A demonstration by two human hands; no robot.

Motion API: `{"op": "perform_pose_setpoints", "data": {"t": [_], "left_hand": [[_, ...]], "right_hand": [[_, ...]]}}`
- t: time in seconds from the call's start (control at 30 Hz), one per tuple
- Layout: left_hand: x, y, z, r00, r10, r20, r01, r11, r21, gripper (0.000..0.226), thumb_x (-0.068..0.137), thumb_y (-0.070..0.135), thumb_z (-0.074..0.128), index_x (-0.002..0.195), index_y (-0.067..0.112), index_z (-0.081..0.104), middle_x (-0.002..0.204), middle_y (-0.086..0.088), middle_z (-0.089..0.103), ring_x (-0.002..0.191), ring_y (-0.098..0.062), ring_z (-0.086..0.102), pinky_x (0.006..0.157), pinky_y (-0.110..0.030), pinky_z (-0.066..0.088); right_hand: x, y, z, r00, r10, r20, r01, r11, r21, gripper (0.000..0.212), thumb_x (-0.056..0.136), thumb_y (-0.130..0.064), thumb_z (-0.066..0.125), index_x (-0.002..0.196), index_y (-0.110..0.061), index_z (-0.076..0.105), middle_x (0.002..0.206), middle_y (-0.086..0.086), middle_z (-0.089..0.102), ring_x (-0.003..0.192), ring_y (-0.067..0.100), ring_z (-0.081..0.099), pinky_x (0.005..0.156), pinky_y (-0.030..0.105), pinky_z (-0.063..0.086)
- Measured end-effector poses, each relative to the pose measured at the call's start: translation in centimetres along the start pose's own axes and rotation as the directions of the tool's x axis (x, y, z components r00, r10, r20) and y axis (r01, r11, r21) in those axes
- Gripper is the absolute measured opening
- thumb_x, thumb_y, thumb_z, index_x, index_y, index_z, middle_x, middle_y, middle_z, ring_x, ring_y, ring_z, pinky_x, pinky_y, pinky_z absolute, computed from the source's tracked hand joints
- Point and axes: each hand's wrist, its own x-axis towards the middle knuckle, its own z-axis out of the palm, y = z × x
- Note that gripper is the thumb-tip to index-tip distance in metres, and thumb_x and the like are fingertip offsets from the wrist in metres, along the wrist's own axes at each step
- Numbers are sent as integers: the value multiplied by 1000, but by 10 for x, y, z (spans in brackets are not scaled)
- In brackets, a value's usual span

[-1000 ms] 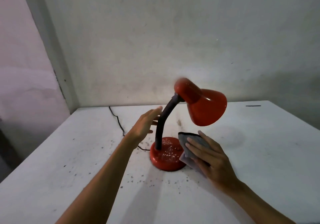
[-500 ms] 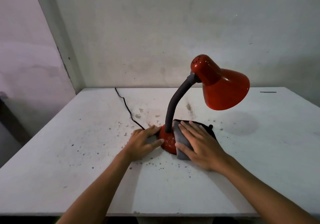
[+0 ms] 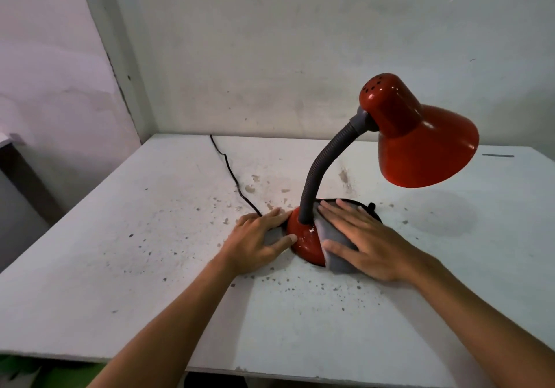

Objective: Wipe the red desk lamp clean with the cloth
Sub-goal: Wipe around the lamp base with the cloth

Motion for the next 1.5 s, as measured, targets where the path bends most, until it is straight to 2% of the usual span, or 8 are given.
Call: {"op": "perform_pose_setpoints", "data": {"t": [0.17,0.4,0.5,0.7,0.9,1.13,1.3,1.5], "left_hand": [[-2,-1,2,1000,1,-23,-1,1000,-1,75,89,77,31,152,37,34,159,4,37,139,-19,39,114,-36,17],[-1,-1,4,999,9,-40,-10,1000,-8,77,88,77,31,152,35,37,158,5,38,138,-14,38,112,-29,13],[-2,-1,3,999,5,-40,-5,1000,-11,78,87,77,30,152,34,37,158,6,37,138,-12,37,113,-28,13],[-2,3,1,1000,-11,-15,10,1000,-17,76,88,76,31,152,35,35,159,5,35,139,-14,37,115,-33,15],[0,2,-1,999,-42,29,42,999,-26,72,90,72,35,153,39,33,160,5,34,142,-19,36,120,-44,16],[-1,7,-8,999,-24,27,25,998,-51,57,93,41,38,150,41,36,158,-1,37,132,-22,47,114,-46,25],[0,7,-9,1000,-15,13,16,998,-59,56,96,22,37,150,37,40,155,1,44,121,-24,53,107,-39,29],[1,1,-1,999,-6,-54,2,998,-67,59,95,11,36,147,37,45,152,4,48,120,-20,53,109,-37,28]], "right_hand": [[51,-1,-26,983,-125,137,122,992,27,66,105,-64,27,164,-41,11,173,-18,3,156,-1,-10,131,44,4],[-1,32,-6,985,-164,61,161,985,55,68,97,-82,22,154,-62,-9,162,-45,-10,151,-13,-17,127,43,12],[12,30,-14,976,-178,122,173,984,49,66,99,-78,25,154,-63,-9,163,-43,-8,152,-11,-17,127,44,11],[58,8,-29,967,-223,125,212,973,95,55,106,-61,35,158,-48,24,168,-26,16,157,-1,5,130,47,12],[-15,8,6,990,-120,-80,125,990,68,67,101,-76,25,158,-57,-5,164,-41,-6,153,-10,-14,128,42,6],[-35,-47,28,952,-290,-97,269,945,-186,68,107,-66,27,165,-34,13,173,-18,4,159,6,-8,130,38,-6],[-23,-45,15,936,-347,-68,337,933,-127,65,107,-63,34,164,-35,21,171,-21,14,158,1,-4,130,30,-2],[-49,-2,9,919,-389,-62,381,918,-107,61,108,-57,43,163,-39,22,171,-22,17,160,9,11,129,35,10]]}}
